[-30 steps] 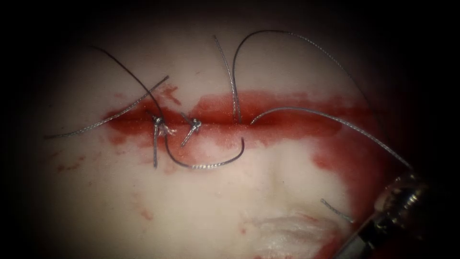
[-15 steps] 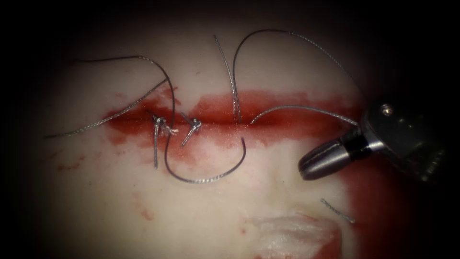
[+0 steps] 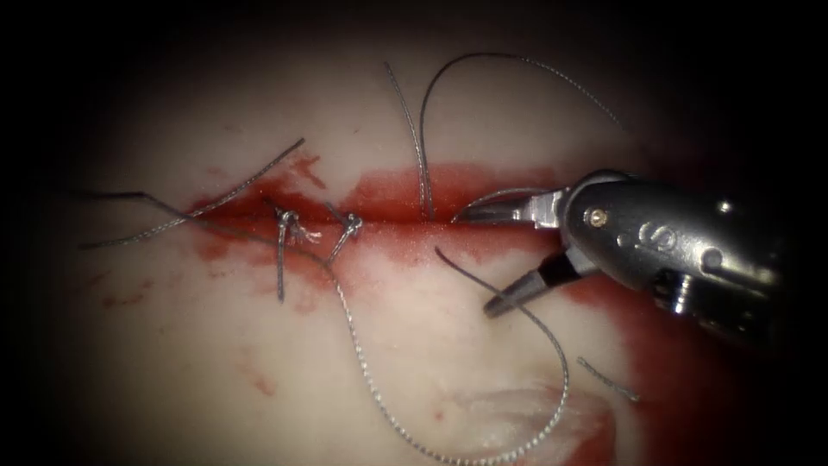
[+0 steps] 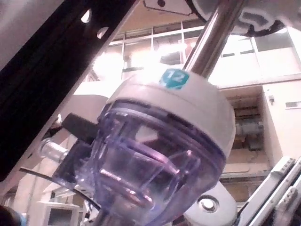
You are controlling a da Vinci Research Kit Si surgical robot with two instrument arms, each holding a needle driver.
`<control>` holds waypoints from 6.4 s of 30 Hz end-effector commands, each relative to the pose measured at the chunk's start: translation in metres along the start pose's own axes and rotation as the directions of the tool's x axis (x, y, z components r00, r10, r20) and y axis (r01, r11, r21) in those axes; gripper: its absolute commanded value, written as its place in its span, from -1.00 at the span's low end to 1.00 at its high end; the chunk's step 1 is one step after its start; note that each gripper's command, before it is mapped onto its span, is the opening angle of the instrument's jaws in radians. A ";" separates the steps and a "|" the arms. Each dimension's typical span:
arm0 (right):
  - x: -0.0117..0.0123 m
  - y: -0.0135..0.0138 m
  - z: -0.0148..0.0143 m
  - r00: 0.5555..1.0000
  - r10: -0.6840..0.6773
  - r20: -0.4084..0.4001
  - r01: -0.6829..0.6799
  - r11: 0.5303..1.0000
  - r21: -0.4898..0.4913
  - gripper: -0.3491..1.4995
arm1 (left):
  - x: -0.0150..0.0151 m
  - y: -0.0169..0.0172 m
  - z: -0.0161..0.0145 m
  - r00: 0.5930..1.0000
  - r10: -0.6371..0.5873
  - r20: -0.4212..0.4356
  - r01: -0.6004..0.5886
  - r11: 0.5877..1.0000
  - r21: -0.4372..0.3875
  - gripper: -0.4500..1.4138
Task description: Wound Closure
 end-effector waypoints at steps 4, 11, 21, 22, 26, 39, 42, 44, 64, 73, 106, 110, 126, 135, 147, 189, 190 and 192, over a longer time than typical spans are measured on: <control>0.0002 0.0015 0.0019 0.998 -0.057 0.010 0.057 0.998 -0.014 0.36 | -0.0014 -0.0013 0.0003 1.000 -0.009 -0.001 0.009 0.999 0.048 -1.00; 0.0006 0.0020 0.0026 0.995 -0.100 0.017 0.100 0.995 -0.023 -0.16 | -0.0014 -0.0011 0.0002 1.000 -0.008 -0.001 0.008 0.999 0.048 -1.00; 0.0003 0.0023 0.0018 0.997 0.070 0.024 -0.071 0.996 0.048 -1.00 | -0.0012 -0.0008 0.0005 1.000 -0.006 -0.006 0.006 0.999 0.051 -1.00; 0.0003 0.0021 0.0013 0.992 0.119 0.028 -0.121 0.989 0.083 -1.00 | -0.0012 -0.0008 0.0005 1.000 -0.006 -0.007 0.006 0.999 0.051 -1.00; 0.0007 0.0008 -0.0010 0.941 0.327 0.090 -0.338 0.929 0.152 -1.00 | -0.0012 -0.0008 0.0004 1.000 -0.006 -0.008 0.007 0.999 0.052 -1.00; 0.0073 0.0037 -0.0110 0.762 0.629 0.156 -0.647 0.748 0.148 -1.00 | -0.0012 0.0002 0.0002 1.000 0.006 -0.011 -0.006 1.000 -0.005 -1.00; 0.0091 0.0047 -0.0148 0.737 0.664 0.127 -0.674 0.736 0.064 -1.00 | -0.0013 0.0005 0.0002 1.000 0.016 -0.013 -0.016 1.000 -0.021 -1.00; 0.0104 0.0054 -0.0172 0.711 0.694 0.108 -0.699 0.715 0.001 -1.00 | -0.0013 0.0006 0.0002 1.000 0.017 -0.014 -0.017 1.000 -0.023 -1.00; 0.0161 0.0068 -0.0215 0.809 0.586 -0.043 -0.588 0.808 -0.041 -0.24 | -0.0019 0.0007 -0.0006 0.999 0.050 0.020 -0.049 0.997 -0.054 -1.00; 0.0082 0.0024 -0.0141 0.789 0.609 0.083 -0.614 0.786 0.074 0.09 | -0.0037 0.0021 -0.0033 0.972 0.234 0.015 -0.222 0.941 -0.256 -1.00; 0.0028 0.0009 -0.0019 -0.427 0.904 0.006 -0.900 -0.426 0.089 -0.11 | 0.0086 0.0031 0.0032 0.829 0.293 -0.477 -0.395 0.910 -0.126 -1.00; 0.0017 0.0014 -0.0009 -0.422 0.907 -0.009 -0.904 -0.420 0.085 -0.04 | 0.0087 0.0030 0.0030 0.824 0.293 -0.485 -0.394 0.912 -0.118 -1.00; -0.0016 0.0011 -0.0033 -0.257 0.960 -0.110 -0.966 -0.251 0.064 -0.54 | 0.0085 0.0033 0.0029 0.824 0.301 -0.481 -0.402 0.907 -0.121 -1.00; -0.0011 0.0023 -0.0017 -0.463 0.869 -0.172 -0.886 -0.457 0.076 -0.36 | 0.0086 0.0035 0.0031 0.825 0.304 -0.477 -0.405 0.906 -0.125 -1.00; 0.0013 0.0020 -0.0009 -0.481 0.870 -0.113 -0.877 -0.475 0.075 -0.29 | 0.0088 0.0036 0.0032 0.825 0.306 -0.474 -0.409 0.904 -0.127 -1.00; 0.0005 -0.0043 -0.0077 -0.357 0.905 0.231 -0.924 -0.305 -0.230 -1.00 | 0.0097 0.0036 0.0039 0.818 0.305 -0.488 -0.405 0.907 -0.112 -1.00; 0.0001 -0.0048 -0.0086 -0.356 0.901 0.246 -0.913 -0.280 -0.296 -1.00 | 0.0097 0.0036 0.0039 0.817 0.305 -0.489 -0.405 0.907 -0.112 -1.00; -0.0011 -0.0056 -0.0106 -0.370 0.873 0.316 -0.881 -0.221 -0.419 -1.00 | 0.0097 0.0036 0.0039 0.817 0.306 -0.490 -0.406 0.907 -0.111 -1.00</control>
